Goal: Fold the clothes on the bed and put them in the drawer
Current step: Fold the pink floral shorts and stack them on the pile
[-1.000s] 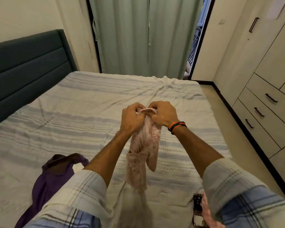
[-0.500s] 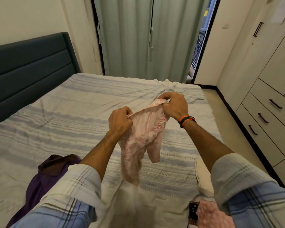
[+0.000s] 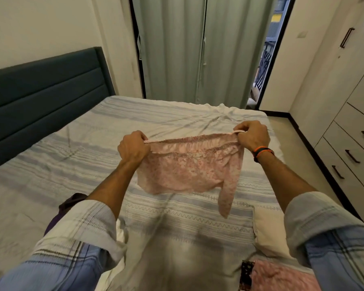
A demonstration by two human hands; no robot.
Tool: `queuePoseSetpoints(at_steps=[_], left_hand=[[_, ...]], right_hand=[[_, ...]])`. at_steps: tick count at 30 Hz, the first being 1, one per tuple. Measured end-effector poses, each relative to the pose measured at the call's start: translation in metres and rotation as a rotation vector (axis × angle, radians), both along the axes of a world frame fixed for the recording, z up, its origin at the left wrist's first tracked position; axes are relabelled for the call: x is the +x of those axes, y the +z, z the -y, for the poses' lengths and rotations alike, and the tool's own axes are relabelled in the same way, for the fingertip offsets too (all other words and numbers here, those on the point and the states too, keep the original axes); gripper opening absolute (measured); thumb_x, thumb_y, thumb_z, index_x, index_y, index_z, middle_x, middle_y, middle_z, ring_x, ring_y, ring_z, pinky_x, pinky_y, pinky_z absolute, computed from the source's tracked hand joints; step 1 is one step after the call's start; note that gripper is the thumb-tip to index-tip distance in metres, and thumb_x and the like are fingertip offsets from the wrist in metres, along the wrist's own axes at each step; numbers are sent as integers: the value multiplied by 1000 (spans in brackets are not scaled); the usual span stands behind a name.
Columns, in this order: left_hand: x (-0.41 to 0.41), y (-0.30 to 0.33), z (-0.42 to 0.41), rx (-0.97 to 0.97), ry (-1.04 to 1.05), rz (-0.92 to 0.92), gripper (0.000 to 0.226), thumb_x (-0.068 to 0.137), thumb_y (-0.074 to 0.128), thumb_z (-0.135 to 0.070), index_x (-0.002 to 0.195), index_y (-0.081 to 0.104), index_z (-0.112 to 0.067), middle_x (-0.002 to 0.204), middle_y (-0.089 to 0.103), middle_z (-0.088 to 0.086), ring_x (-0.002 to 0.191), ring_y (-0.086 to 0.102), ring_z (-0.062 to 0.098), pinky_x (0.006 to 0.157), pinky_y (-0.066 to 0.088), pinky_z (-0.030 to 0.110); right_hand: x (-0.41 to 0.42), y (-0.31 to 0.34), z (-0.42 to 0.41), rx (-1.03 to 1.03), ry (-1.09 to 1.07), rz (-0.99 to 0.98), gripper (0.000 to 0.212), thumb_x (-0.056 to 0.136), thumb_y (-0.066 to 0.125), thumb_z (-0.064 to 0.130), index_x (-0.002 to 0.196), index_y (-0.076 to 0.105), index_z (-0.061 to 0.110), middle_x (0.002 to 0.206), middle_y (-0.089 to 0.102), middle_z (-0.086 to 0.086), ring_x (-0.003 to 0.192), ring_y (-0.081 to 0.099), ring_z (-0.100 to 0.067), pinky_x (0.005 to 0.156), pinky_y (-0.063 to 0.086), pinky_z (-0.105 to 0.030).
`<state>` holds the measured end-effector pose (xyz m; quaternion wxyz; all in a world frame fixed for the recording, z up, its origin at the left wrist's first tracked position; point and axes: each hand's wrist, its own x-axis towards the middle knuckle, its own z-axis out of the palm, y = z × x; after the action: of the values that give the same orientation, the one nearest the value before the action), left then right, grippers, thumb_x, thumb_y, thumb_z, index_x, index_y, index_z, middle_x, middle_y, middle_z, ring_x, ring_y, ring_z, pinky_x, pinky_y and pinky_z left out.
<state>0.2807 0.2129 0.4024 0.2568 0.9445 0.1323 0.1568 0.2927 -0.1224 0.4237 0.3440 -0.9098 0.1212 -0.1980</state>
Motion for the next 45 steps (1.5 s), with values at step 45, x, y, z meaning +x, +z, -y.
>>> queuePoseSetpoints(at_steps=[45], left_hand=[[-1,-7,-12,-591,-186,-255,22,80,58,12,91,75,4,89,73,11,87,65,20,82,54,32]], right_hand=[[-3,-54,19,1113,178,-316,34,67,44,-18,97,58,-13,121,63,-28,105,67,-38,86,59,-43]])
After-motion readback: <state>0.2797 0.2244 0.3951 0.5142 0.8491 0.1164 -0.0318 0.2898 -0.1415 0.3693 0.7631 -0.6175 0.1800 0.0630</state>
